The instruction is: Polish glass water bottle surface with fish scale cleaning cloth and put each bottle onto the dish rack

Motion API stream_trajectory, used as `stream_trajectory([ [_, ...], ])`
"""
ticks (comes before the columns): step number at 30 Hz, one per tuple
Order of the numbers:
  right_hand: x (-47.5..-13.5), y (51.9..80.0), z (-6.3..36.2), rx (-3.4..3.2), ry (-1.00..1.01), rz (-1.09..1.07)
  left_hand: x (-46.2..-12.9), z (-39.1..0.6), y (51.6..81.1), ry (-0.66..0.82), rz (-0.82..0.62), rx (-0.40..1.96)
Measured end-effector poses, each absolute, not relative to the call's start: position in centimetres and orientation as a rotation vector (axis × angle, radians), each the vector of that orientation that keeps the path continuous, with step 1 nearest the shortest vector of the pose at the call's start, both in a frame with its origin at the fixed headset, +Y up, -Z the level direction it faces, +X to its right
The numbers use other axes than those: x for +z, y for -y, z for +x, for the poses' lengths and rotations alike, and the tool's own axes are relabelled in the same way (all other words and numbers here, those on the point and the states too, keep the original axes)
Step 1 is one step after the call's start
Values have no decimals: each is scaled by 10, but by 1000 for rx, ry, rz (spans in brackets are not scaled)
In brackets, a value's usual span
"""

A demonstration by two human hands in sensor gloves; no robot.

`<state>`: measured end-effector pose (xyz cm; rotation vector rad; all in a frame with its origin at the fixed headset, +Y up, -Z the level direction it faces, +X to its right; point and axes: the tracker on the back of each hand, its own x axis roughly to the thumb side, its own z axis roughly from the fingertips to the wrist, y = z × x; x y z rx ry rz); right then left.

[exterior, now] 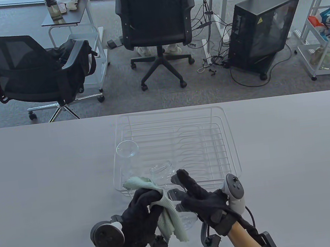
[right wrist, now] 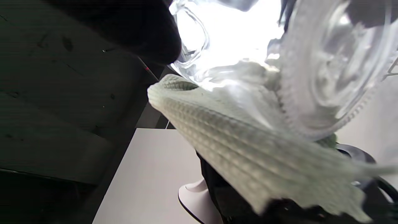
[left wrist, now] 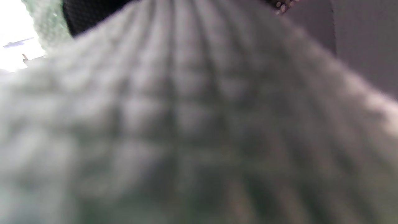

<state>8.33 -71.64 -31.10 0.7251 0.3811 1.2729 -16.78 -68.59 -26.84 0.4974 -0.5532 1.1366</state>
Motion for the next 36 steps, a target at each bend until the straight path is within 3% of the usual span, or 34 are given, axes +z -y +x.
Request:
stream_trajectory([
  [8,-310,714,82,1341,-244,743,-271,-171,682,561,477,1164],
  [17,-318,714,93,1356,-47,550,-258,-140,694,682,396,982],
  [24,-317,720,85,1354,-176,613,-264,-151,693,623,400,1046],
  [31,-311,731,70,1291,-460,654,-276,-175,692,486,405,1165],
  [36,-311,732,66,1287,-356,639,-279,-181,690,488,414,1188],
])
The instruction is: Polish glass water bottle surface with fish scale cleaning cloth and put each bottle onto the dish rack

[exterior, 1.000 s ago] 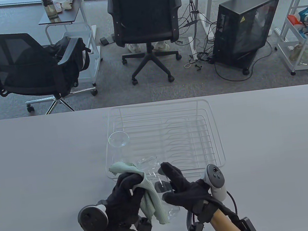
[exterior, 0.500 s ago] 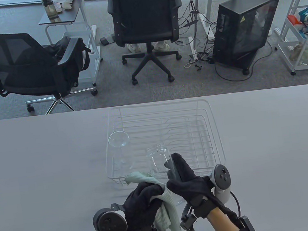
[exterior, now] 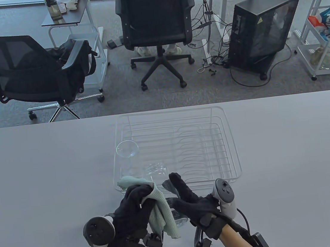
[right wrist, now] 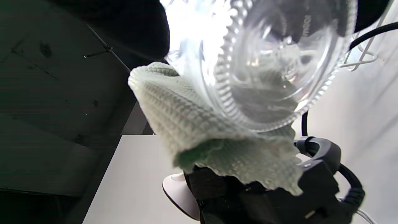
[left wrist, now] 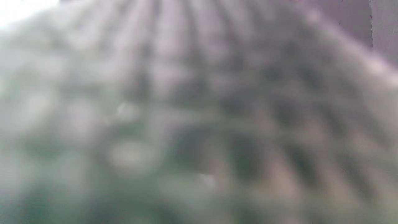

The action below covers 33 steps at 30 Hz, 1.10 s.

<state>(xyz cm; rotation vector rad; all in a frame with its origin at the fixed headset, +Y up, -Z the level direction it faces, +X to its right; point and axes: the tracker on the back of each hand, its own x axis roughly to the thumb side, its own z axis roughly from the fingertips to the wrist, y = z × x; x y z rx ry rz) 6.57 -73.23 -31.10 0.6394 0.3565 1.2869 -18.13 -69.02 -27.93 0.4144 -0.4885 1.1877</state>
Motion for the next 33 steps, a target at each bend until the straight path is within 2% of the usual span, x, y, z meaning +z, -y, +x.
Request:
stream_trajectory([
  [6,-312,724,72,1337,-135,620,-275,-174,690,531,401,1192],
  [13,-314,712,82,1364,42,578,-260,-151,694,644,391,1032],
  [17,-314,710,83,1428,4,619,-259,-148,693,662,408,1024],
  [24,-317,721,81,1155,-272,606,-260,-153,692,661,415,1067],
  [33,-314,726,77,1215,-422,720,-270,-173,681,567,464,1186],
])
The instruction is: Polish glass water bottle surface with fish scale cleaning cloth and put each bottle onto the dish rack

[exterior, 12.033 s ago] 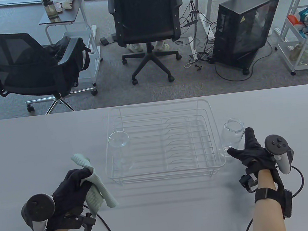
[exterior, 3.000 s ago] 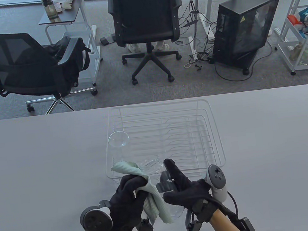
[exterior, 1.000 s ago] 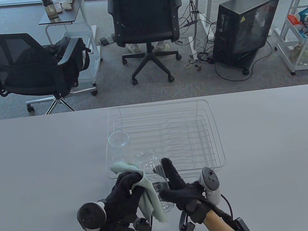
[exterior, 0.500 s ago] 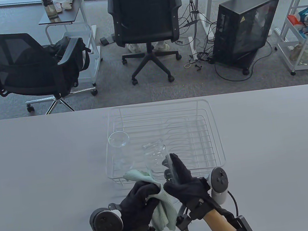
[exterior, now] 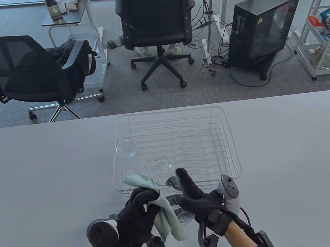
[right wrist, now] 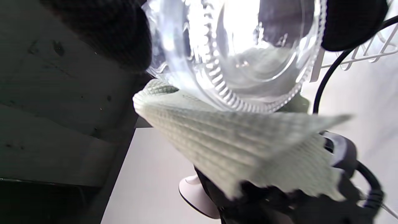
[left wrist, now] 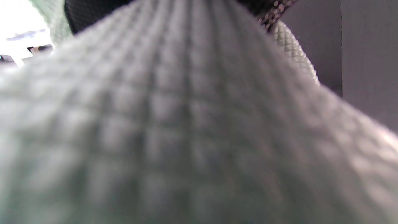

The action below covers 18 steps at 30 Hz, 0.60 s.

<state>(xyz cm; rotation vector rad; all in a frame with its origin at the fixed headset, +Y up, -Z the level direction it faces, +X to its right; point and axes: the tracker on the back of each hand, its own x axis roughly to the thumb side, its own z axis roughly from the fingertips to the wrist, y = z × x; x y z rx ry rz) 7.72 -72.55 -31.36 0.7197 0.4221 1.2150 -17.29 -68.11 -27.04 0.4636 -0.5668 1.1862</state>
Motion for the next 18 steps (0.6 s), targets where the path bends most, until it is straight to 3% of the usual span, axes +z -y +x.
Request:
stream_trajectory([
  [6,-311,724,72,1246,-476,841,-281,-186,678,503,474,1250],
  [18,-302,722,62,1368,-437,845,-279,-187,679,488,482,1255],
])
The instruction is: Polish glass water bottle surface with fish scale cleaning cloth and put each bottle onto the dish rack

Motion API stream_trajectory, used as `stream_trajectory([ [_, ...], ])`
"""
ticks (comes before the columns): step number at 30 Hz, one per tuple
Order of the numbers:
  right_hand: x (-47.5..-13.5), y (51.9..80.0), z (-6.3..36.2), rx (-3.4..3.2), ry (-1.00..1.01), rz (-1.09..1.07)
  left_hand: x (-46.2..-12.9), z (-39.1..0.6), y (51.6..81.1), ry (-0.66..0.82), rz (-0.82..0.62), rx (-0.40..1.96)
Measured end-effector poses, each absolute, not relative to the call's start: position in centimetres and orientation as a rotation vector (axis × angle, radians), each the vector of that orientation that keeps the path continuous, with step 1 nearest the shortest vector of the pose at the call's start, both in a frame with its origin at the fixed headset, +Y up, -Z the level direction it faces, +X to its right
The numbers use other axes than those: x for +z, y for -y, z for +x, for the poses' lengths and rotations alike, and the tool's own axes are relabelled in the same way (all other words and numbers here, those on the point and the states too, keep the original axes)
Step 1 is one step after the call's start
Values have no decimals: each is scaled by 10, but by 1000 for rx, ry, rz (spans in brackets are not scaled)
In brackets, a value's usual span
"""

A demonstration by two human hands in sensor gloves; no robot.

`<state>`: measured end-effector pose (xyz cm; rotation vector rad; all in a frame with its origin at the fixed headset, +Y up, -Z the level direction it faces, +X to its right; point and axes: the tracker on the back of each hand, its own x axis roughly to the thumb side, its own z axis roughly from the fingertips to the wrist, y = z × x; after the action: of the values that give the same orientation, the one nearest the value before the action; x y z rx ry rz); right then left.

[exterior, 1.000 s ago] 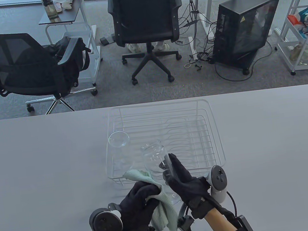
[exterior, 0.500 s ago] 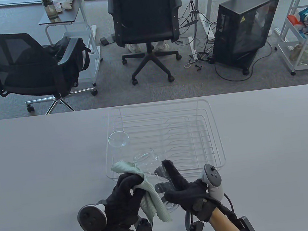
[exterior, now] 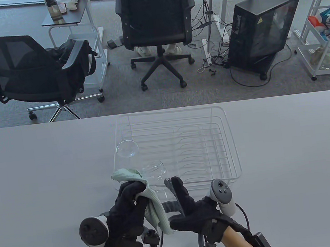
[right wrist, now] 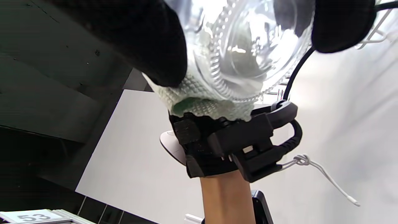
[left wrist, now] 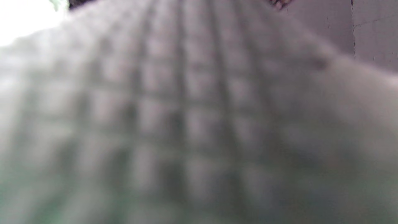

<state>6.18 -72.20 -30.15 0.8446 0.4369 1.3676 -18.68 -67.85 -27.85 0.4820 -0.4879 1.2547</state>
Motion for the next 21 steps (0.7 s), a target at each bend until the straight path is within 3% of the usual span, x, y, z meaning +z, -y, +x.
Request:
stream_trajectory([
  [12,-312,689,99,1563,72,714,-262,-146,681,755,316,918],
  [15,-314,679,107,1631,189,683,-266,-154,680,738,308,940],
  [21,-330,671,120,1686,229,589,-273,-185,680,685,275,975],
])
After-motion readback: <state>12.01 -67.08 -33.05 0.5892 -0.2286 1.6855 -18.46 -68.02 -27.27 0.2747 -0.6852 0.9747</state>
